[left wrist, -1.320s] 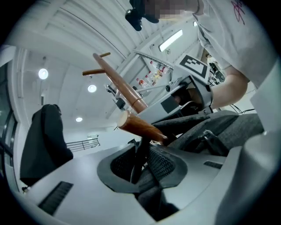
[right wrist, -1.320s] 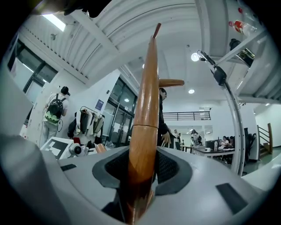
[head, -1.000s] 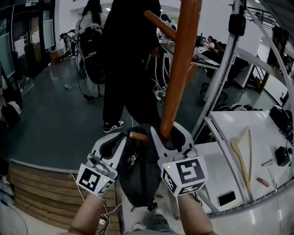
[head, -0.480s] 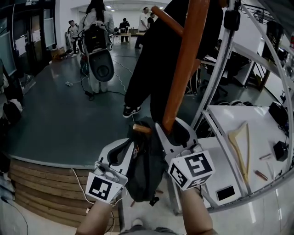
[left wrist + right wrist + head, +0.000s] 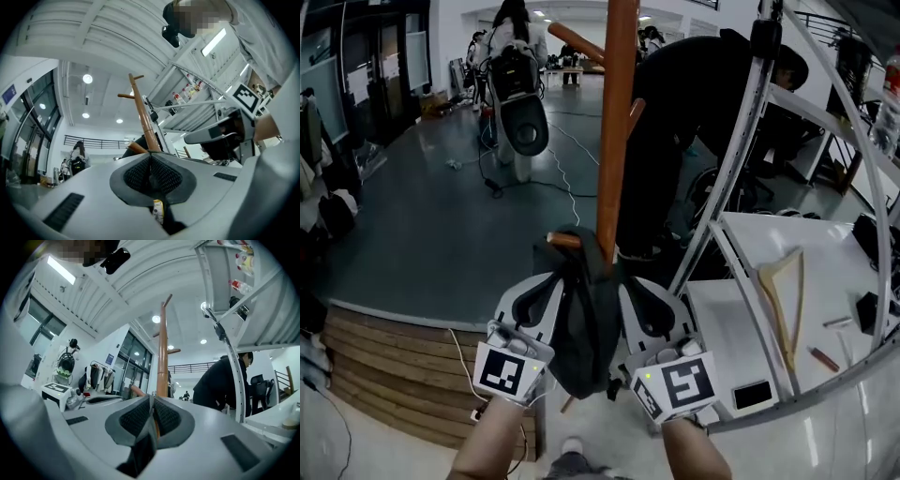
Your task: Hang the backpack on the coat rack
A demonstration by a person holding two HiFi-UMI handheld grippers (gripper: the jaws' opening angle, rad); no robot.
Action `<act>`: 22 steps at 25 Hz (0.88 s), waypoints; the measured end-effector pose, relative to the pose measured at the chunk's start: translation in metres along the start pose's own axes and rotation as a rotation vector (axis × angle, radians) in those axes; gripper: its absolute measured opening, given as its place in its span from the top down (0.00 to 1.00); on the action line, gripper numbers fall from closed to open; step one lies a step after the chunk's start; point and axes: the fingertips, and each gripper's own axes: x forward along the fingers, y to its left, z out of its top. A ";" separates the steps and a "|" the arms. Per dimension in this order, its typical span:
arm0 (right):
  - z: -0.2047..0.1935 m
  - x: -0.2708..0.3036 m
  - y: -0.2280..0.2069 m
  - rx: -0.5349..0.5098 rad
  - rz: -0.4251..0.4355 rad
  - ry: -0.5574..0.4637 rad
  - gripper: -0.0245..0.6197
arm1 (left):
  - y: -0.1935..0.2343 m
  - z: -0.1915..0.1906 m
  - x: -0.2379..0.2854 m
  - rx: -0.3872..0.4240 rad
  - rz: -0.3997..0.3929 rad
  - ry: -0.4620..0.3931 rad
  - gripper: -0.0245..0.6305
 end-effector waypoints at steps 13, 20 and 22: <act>-0.012 -0.104 0.054 0.066 0.101 -0.011 0.91 | -0.101 0.047 -0.081 -0.022 0.109 -0.019 0.93; -0.012 -0.152 0.067 0.091 0.148 -0.035 0.92 | -0.149 0.041 -0.116 -0.009 0.114 0.070 0.93; -0.011 -0.156 0.069 0.089 0.150 -0.035 0.92 | -0.150 0.044 -0.118 -0.005 0.114 0.074 0.93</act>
